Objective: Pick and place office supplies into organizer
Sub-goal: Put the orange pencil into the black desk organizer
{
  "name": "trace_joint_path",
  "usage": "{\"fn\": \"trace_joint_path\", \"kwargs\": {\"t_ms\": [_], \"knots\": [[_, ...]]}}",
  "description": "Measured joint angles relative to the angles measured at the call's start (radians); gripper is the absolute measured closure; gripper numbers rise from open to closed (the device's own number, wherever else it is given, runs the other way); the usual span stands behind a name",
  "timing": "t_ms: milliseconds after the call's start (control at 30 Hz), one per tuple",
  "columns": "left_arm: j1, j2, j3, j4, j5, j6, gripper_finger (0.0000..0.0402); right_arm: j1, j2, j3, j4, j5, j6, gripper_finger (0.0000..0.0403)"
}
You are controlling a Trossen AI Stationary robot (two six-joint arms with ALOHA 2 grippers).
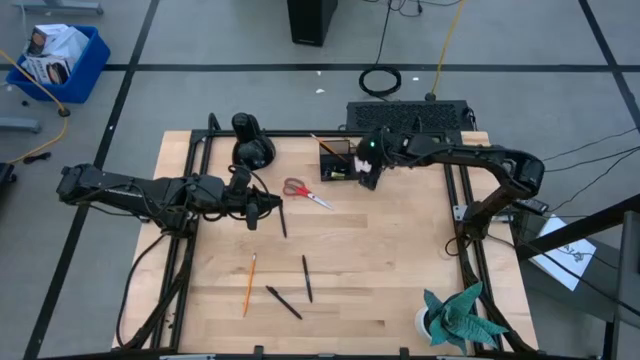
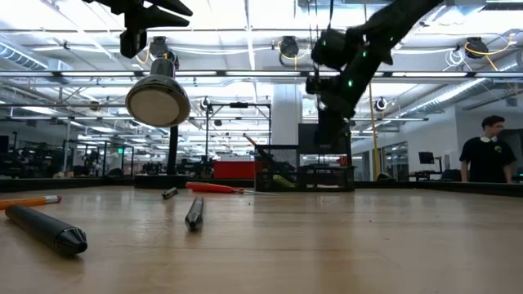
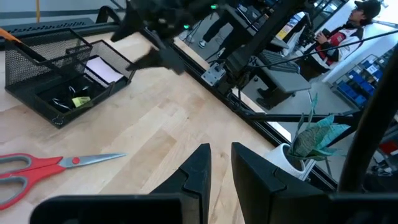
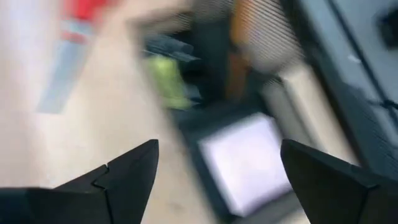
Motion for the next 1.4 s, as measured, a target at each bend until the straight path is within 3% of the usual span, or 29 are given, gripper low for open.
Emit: {"fn": "trace_joint_path", "kwargs": {"t_ms": [333,500,700,833,1000,1167,1267,1400], "knots": [[0.013,0.000,0.000,0.003,-0.003,0.030,0.0334,0.308,-0.021,0.000,0.188,-0.086,0.248,0.0076],[0.013,0.000,0.000,0.010,-0.003,0.028,0.0334,0.428,-0.021,0.000,0.244,0.014,0.341,0.0078],[0.013,-0.001,0.000,0.105,-0.004,0.062,0.0334,0.528,-0.021,0.000,0.298,0.175,0.594,0.0078],[0.013,-0.001,0.000,0.181,-0.002,0.095,0.0334,0.564,-0.021,0.000,0.306,0.203,0.751,0.0078],[0.013,-0.002,0.000,0.178,0.097,0.142,0.0334,0.585,-0.021,0.000,0.252,0.228,0.784,0.0078],[-0.032,-0.001,0.000,0.022,0.290,0.140,0.0334,0.588,-0.021,0.000,0.177,0.226,0.746,0.0078],[-0.071,-0.001,0.000,-0.085,0.334,-0.020,0.0334,0.588,-0.021,0.000,0.123,0.225,0.683,0.0078],[-0.128,-0.001,0.000,-0.202,0.249,-0.339,0.0334,0.588,-0.021,-0.001,0.010,0.193,0.593,0.0078]]}}
